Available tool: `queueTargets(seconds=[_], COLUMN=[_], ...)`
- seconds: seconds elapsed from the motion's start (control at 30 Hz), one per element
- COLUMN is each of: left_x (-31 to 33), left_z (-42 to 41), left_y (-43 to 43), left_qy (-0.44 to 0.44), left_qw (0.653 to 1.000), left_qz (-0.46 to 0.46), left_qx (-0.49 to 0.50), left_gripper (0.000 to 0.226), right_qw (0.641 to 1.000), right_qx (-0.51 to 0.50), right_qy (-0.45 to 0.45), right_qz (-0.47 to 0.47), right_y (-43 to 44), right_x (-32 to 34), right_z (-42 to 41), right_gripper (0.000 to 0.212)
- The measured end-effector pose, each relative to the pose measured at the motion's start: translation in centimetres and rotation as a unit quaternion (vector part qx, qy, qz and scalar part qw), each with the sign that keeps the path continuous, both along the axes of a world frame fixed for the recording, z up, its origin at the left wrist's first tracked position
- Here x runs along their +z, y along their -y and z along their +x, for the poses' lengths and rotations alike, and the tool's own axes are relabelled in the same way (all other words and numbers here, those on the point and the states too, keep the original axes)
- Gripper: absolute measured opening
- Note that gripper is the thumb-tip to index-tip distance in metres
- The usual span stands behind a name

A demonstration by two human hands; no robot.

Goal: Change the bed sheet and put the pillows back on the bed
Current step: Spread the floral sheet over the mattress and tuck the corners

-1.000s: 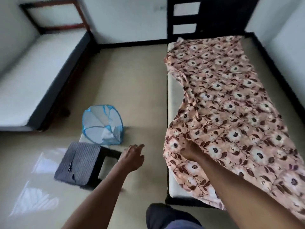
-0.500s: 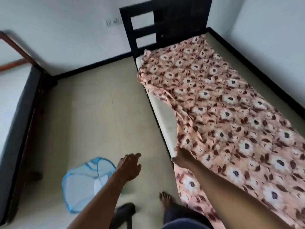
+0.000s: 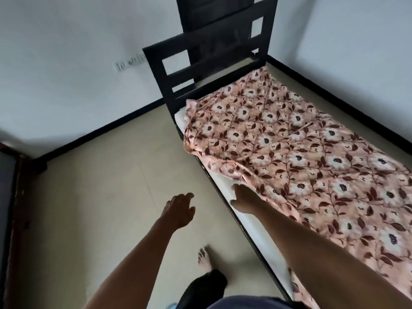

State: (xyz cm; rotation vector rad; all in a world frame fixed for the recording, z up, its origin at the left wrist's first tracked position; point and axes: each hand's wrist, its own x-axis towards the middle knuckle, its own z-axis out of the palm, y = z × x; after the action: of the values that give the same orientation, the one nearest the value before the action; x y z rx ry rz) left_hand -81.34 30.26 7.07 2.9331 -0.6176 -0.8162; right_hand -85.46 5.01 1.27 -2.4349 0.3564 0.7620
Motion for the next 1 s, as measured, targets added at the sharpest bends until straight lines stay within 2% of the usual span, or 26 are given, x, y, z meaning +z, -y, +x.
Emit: queueTargets(seconds=[0.2, 0.3, 0.43, 0.53, 0.67, 0.73, 0.8, 0.87, 1.0], left_x=[0.7, 1.0, -0.7, -2.0, -3.6, -4.9, -7.2, -12.0, -26.1], left_z=[17.6, 26.3, 37.8, 44.6, 52.3, 55.9, 59.1, 63.2, 72.1], left_y=[-1.2, 0.0, 1.7, 2.2, 2.1, 2.1, 2.3, 3.1, 5.0], left_qy=[-0.029, -0.013, 0.000, -0.001, -0.039, -0.068, -0.091, -0.110, -0.102], left_qw=[0.996, 0.994, 0.987, 0.986, 0.977, 0.975, 0.969, 0.962, 0.960], left_qz=[0.019, 0.001, -0.005, 0.015, 0.047, 0.052, 0.060, 0.061, 0.023], left_qx=[-0.083, -0.111, -0.158, -0.167, -0.204, -0.206, -0.220, -0.242, -0.258], left_gripper=[0.055, 0.054, 0.051, 0.052, 0.053, 0.055, 0.055, 0.055, 0.069], right_qw=[0.995, 0.991, 0.984, 0.977, 0.967, 0.960, 0.950, 0.938, 0.912], right_qx=[-0.097, -0.136, -0.172, -0.207, -0.243, -0.262, -0.293, -0.328, -0.401], right_qy=[0.005, -0.004, -0.005, -0.005, -0.009, 0.001, 0.001, -0.008, -0.015], right_qz=[0.007, 0.009, 0.037, 0.051, 0.073, 0.096, 0.111, 0.107, 0.079], right_y=[-1.9, -1.7, -1.4, -2.0, -4.2, -5.5, -6.9, -7.8, -10.5], right_x=[0.9, 0.2, -2.4, -3.6, -3.0, -3.3, -4.2, -8.1, -19.2], right_z=[11.6, 17.2, 27.4, 34.9, 42.3, 44.7, 46.2, 48.2, 52.6], right_gripper=[0.062, 0.056, 0.063, 0.071, 0.060, 0.063, 0.063, 0.054, 0.041])
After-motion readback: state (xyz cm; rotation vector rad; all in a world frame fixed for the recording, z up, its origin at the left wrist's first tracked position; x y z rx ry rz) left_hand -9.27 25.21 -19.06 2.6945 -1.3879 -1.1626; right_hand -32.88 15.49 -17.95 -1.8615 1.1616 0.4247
